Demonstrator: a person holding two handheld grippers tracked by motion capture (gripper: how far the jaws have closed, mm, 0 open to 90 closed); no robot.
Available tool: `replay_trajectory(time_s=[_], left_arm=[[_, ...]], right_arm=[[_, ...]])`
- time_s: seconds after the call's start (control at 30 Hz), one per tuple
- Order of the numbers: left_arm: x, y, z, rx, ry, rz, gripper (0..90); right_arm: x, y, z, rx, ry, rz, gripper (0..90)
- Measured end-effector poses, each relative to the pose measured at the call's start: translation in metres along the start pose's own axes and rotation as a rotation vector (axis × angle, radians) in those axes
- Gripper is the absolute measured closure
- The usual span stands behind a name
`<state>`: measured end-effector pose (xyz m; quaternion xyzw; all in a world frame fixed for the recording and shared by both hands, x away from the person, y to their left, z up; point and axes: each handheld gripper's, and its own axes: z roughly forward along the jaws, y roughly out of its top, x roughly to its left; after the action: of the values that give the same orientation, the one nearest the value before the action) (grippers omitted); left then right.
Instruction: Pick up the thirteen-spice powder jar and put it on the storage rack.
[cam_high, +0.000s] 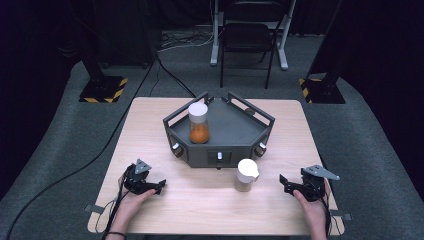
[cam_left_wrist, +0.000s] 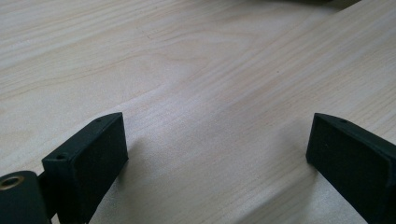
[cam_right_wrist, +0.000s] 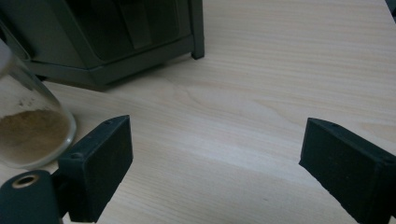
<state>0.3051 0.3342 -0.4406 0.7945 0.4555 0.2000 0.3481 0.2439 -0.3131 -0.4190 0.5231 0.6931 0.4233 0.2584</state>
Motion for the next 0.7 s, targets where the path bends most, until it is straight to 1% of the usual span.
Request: replay_trajectory(time_s=[0.43, 0.57, 0.6, 0.7], left_arm=[[0.000, 0.000, 0.000, -0.001, 0.000, 0.000, 5.1], [0.000, 0.000, 0.000, -0.001, 0.000, 0.000, 5.1], [0.000, 0.000, 0.000, -0.001, 0.000, 0.001, 5.1], [0.000, 0.000, 0.000, -0.001, -0.001, 0.001, 5.1]], right_arm=[[0.011, 0.007, -0.007, -0.042, 0.037, -0.027, 8.3], [0.011, 0.008, -0.009, -0.063, 0.055, -0.018, 8.3], [0.012, 0.010, -0.011, -0.071, 0.065, -0.019, 8.2], [0.014, 0.011, -0.012, -0.080, 0.073, -0.022, 8.2]])
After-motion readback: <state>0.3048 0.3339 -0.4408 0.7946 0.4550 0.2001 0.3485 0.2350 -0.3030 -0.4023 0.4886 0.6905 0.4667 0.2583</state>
